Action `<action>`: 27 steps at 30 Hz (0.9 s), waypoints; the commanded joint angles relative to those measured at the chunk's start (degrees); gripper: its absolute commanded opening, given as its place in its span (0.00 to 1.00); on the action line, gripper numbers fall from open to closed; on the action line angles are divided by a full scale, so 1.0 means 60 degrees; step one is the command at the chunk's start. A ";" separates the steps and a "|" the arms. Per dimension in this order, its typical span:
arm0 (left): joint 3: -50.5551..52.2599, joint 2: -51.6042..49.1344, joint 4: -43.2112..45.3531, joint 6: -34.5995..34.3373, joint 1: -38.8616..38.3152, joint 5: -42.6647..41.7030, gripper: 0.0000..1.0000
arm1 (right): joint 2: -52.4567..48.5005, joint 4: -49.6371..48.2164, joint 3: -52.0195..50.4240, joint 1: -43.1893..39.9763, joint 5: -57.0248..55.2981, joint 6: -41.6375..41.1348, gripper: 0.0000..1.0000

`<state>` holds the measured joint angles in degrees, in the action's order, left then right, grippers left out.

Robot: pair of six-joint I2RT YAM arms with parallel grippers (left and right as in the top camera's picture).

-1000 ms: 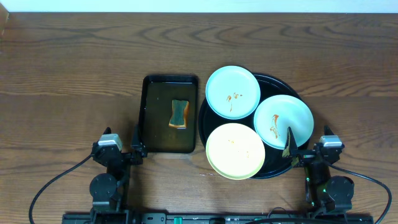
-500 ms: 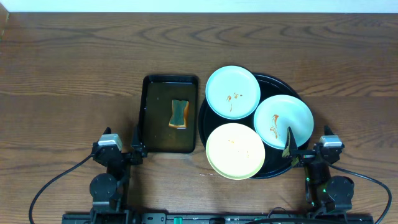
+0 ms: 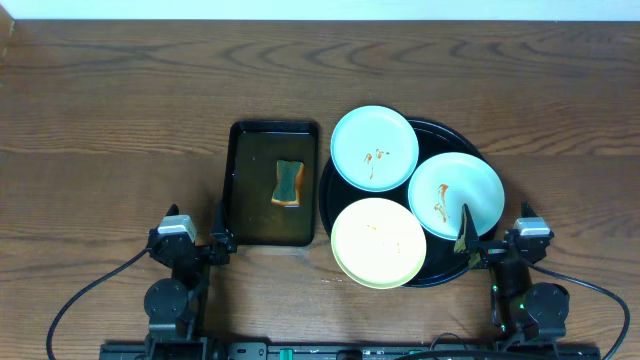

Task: Clean dirty plates on tray and stack at the side

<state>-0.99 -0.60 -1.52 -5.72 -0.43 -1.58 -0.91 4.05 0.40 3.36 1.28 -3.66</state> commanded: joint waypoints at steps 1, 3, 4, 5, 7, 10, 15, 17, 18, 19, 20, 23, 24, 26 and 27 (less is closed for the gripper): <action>0.0124 0.0047 -0.0423 0.0127 0.0051 0.0095 0.81 | 0.0025 0.0029 -0.0015 0.0073 0.0040 -0.0091 0.99; 0.0124 0.0044 -0.0423 0.0127 0.0051 0.0095 0.81 | 0.0025 0.0029 -0.0015 0.0073 0.0040 -0.0091 0.99; 0.0124 0.0044 -0.0423 0.0127 0.0051 0.0095 0.81 | 0.0025 0.0029 -0.0015 0.0073 0.0040 -0.0091 0.99; 0.0124 0.0047 -0.0423 0.0127 0.0051 0.0095 0.81 | 0.0025 0.0029 -0.0015 0.0069 0.0040 -0.0091 0.99; 0.0124 0.0047 -0.0423 0.0127 0.0051 0.0095 0.81 | 0.0025 0.0029 -0.0015 0.0069 0.0040 -0.0091 0.99; 0.0124 0.0047 -0.0423 0.0135 0.0051 0.0197 0.81 | 0.0025 0.0025 -0.0015 0.0073 0.0047 -0.0095 0.99; 0.0124 0.0047 -0.0423 0.0131 0.0051 0.0189 0.81 | 0.0025 0.0022 -0.0015 0.0069 0.0007 -0.0091 0.99; 0.0124 0.0047 -0.0419 0.0131 0.0051 0.0189 0.81 | 0.0025 0.0004 -0.0015 0.0066 -0.0109 -0.0084 0.99; 0.0124 0.0047 -0.0375 0.0127 0.0051 0.0189 0.81 | 0.0025 0.0018 -0.0015 0.0066 -0.0211 -0.0087 0.99; 0.0124 0.0047 -0.0382 0.0127 0.0051 0.0182 0.81 | 0.0025 0.0018 -0.0015 0.0066 -0.0208 -0.0091 0.99; 0.0124 0.0047 -0.0423 0.0124 0.0051 0.0117 0.81 | 0.0025 0.0018 -0.0015 0.0066 -0.0160 -0.0098 0.99; 0.0124 0.0000 -0.0423 0.0051 0.0051 0.0117 0.81 | 0.0025 0.0018 -0.0015 0.0066 -0.0073 -0.0095 0.99; 0.0124 -0.0007 -0.0426 -0.0124 0.0051 0.0120 0.81 | 0.0025 0.0018 -0.0015 0.0066 -0.0109 -0.0095 0.99; 0.0117 -0.0011 -0.0430 -0.0550 0.0051 0.0120 0.81 | 0.0025 0.0029 -0.0015 0.0066 -0.0095 -0.0098 0.99; 0.0102 -0.0011 -0.0452 -0.0750 0.0051 0.0120 0.81 | 0.0025 0.0029 -0.0011 0.0066 -0.0098 -0.0095 0.99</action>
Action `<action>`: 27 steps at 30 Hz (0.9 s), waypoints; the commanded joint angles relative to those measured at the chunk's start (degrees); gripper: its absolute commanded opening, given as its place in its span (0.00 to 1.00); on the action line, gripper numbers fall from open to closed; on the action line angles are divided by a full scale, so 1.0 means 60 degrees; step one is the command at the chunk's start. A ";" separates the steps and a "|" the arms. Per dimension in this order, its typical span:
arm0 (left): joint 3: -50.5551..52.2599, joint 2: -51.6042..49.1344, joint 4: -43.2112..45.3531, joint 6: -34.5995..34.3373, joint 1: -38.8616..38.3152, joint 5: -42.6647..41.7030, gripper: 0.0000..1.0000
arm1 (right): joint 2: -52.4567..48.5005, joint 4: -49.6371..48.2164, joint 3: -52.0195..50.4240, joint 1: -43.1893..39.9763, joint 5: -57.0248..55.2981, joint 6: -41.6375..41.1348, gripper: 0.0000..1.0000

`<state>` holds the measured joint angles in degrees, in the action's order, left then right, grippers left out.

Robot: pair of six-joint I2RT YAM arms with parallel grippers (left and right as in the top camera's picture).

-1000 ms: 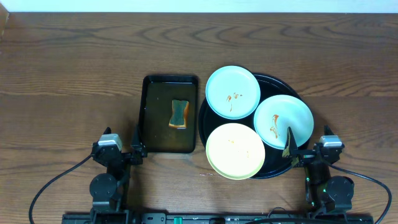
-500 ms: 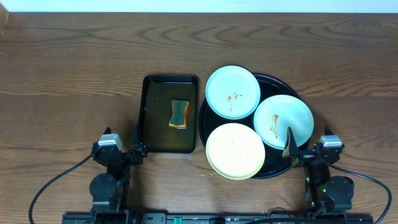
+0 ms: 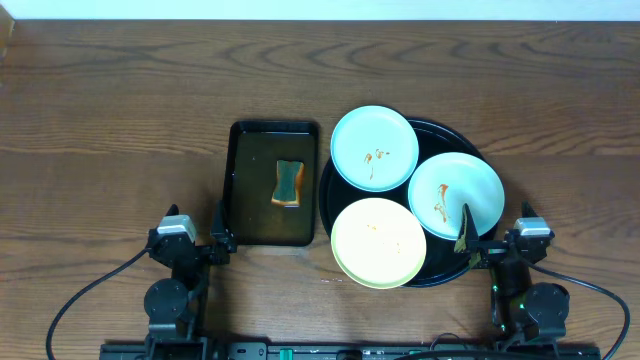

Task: Clean dirty plates on tray and stack at the side

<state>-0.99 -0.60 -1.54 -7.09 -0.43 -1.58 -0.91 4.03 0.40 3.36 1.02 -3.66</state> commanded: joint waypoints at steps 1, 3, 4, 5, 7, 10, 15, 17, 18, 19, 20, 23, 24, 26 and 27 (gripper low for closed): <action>0.0069 -0.0015 -0.0510 -0.0710 0.0051 0.0120 0.82 | 0.0025 0.0033 -0.0011 0.0066 -0.0055 -0.0095 0.99; -0.0007 -0.0058 -0.0685 -0.0849 0.0051 0.0120 0.81 | 0.0025 0.0025 -0.0007 0.0066 -0.0055 -0.0095 0.99; -0.0080 -0.0131 -0.0790 -0.0969 0.0051 0.0120 0.81 | 0.0022 0.0091 0.0026 0.0066 -0.0047 -0.0106 0.99; -0.0193 -0.0208 -0.0925 -0.1075 0.0051 0.0117 0.81 | 0.0025 0.0233 0.0117 0.0066 -0.0051 -0.0233 0.99; -0.0474 -0.0441 -0.1173 -0.1129 0.0051 0.0117 0.81 | 0.0007 0.0721 0.0437 0.0066 -0.0051 -0.0350 0.99; -0.0991 -0.0947 -0.1479 -0.1126 0.0051 0.0124 0.81 | -0.0189 0.1625 0.1002 0.0066 -0.0055 -0.0397 0.99; -0.2157 -0.2386 -0.2000 -0.1122 0.0051 0.0124 0.81 | -0.1279 0.2663 0.2127 0.0066 0.0153 -0.1217 0.99; -0.2743 -0.3158 -0.2262 -0.1122 0.0051 0.0120 0.81 | -0.1982 0.2830 0.2590 0.0066 0.0532 -0.1443 0.99; -0.3049 -0.3555 -0.2393 -0.1122 0.0051 0.0124 0.81 | -0.2328 0.2885 0.2794 0.0066 0.0780 -0.1512 0.99; -0.3370 -0.3985 -0.2514 -0.1118 0.0051 0.0120 0.81 | -0.2747 0.2962 0.3045 0.0066 0.1075 -0.1570 0.99; -0.3734 -0.4452 -0.2677 -0.1118 0.0051 0.0120 0.81 | -0.3202 0.3060 0.3319 0.0066 0.1399 -0.1606 0.99; -0.4819 -0.5686 -0.3330 -0.1118 0.0051 0.0113 0.82 | -0.4594 0.3570 0.4215 0.0066 0.2109 -0.1603 0.99; -0.5275 -0.6160 -0.3672 -0.1118 0.0051 0.0113 0.81 | -0.5136 0.3891 0.4601 0.0066 0.2186 -0.1606 0.99; -0.6094 -0.6976 -0.4379 -0.1118 0.0047 0.0109 0.82 | -0.6062 0.4568 0.5315 0.0066 0.2240 -0.1599 0.99; -0.6535 -0.7402 -0.4809 -0.1118 0.0051 0.0106 0.82 | -0.6572 0.5034 0.5734 0.0066 0.2237 -0.1596 0.99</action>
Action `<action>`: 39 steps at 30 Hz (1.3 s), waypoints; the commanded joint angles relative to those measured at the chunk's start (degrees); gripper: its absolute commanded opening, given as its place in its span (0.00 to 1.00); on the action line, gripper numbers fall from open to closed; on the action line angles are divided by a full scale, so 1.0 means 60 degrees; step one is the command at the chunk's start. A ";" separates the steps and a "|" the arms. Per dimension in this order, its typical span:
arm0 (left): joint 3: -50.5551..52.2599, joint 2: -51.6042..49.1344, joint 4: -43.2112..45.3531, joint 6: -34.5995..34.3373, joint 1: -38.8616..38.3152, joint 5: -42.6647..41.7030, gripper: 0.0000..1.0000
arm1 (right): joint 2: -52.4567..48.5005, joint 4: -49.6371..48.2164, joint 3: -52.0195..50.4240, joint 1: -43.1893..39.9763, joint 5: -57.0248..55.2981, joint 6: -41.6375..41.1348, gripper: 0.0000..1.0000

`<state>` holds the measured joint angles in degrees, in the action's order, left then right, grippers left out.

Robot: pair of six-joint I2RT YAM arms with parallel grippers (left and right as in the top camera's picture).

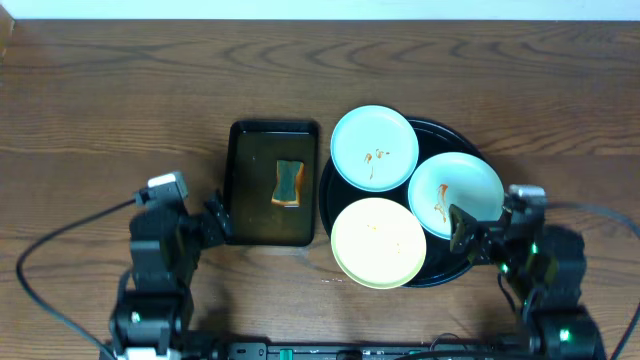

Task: Clean dirty plates on tray and stack at the side

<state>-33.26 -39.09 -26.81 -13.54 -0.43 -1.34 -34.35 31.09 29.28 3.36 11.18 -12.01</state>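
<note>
A round black tray [492, 160] holds three dirty plates. One light blue plate [374, 140] lies at the back with a brown smear. A second light blue plate [470, 185] lies at the right, also smeared. A pale yellow plate [379, 245] at the front overhangs the tray rim and has faint specks. A green and orange sponge [288, 183] lies in a black rectangular tray [250, 215]. My left gripper [215, 217] hovers at that tray's front left edge, fingers together and empty. My right gripper [458, 228] sits shut over the right blue plate's front edge.
The wooden table [120, 110] stretches around both trays. Cables run from both arm bases along the front edge.
Both arms have risen from their low rest pose. The left gripper now stands further back beside the sponge tray. The right gripper has shifted slightly left and back over the plate's edge.
At both earlier moments the arms sat low and still at the front edge, with the plates and sponge untouched. Now both arms are raised and have come forward a little, and nothing on the trays has moved.
</note>
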 commanded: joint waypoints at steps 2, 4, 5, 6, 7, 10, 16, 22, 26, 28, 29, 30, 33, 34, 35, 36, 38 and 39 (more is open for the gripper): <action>-0.2000 -0.1770 -0.1508 -0.0047 0.0047 0.0044 0.82 | -0.2022 0.1501 0.1789 0.0069 0.0543 -0.0004 0.99; -0.2900 -0.2612 -0.2652 -0.0047 0.0029 0.0040 0.82 | -0.3096 0.2499 0.2685 0.0069 0.0539 0.0342 0.99; -0.3162 -0.2881 -0.3005 -0.0051 0.0029 0.0040 0.81 | -0.3428 0.2707 0.2918 0.0069 0.0557 0.0328 0.99; -0.3359 -0.3089 -0.3289 -0.0051 0.0022 0.0040 0.82 | -0.3785 0.2900 0.3155 0.0073 0.0670 0.0299 0.99; -0.3552 -0.3319 -0.3574 -0.0051 0.0015 -0.0011 0.82 | -0.4044 0.3020 0.3322 0.0073 0.0787 0.0299 0.99; -0.3676 -0.3606 -0.3774 -0.0051 0.0015 -0.0317 0.82 | -0.4736 0.3005 0.3464 0.0073 0.1938 0.0299 0.99; -0.3676 -0.3646 -0.3315 -0.0055 0.0015 -0.0448 0.82 | -0.5413 0.2976 0.3461 0.0076 0.2368 0.0226 0.87; -0.3676 -0.3927 -0.1443 -0.0029 -0.0146 -0.1235 0.80 | -0.5850 0.3348 0.3337 0.0375 0.1963 -0.0576 0.69; -0.3676 -0.4819 -0.0696 0.0335 -0.0871 -0.1166 0.79 | -0.6186 0.3282 0.2973 0.0911 0.1643 -0.1100 0.66; -0.3676 -0.5308 -0.0528 0.0393 -0.1249 -0.1166 0.79 | -0.6331 0.3238 0.2754 0.1104 0.1359 -0.1508 0.66; -0.3676 -0.5592 -0.0455 0.0390 -0.1453 -0.1166 0.79 | -0.6411 0.3206 0.2645 0.1184 0.1271 -0.1668 0.66; -0.3676 -0.5854 -0.0393 0.0390 -0.1628 -0.1166 0.79 | -0.6499 0.3166 0.2535 0.1249 0.1209 -0.1803 0.64; -0.3676 -0.6579 -0.0222 0.0390 -0.2065 -0.1169 0.79 | -0.6732 0.2914 0.2222 0.1322 0.1177 -0.2098 0.59; -0.3676 -0.6779 -0.0171 0.0390 -0.2197 -0.1169 0.79 | -0.6790 0.2783 0.2116 0.1326 0.1177 -0.2142 0.58; -0.3676 -0.7005 -0.0095 0.0390 -0.2342 -0.1169 0.79 | -0.6863 0.2619 0.1989 0.1326 0.1177 -0.2189 0.55; -0.3676 -0.7180 -0.0025 0.0390 -0.2448 -0.1169 0.79 | -0.6918 0.2503 0.1894 0.1326 0.1180 -0.2273 0.55; -0.3676 -0.7577 0.0178 0.0390 -0.2681 -0.1169 0.79 | -0.7053 0.2171 0.1668 0.1330 0.1209 -0.2452 0.51; -0.3676 -0.7748 0.0288 0.0390 -0.2769 -0.1169 0.79 | -0.7118 0.1905 0.1534 0.1333 0.1268 -0.2459 0.49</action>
<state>-54.15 -82.65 -26.46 -11.94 -15.14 -7.84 -76.03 45.06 40.56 10.63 19.03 -24.14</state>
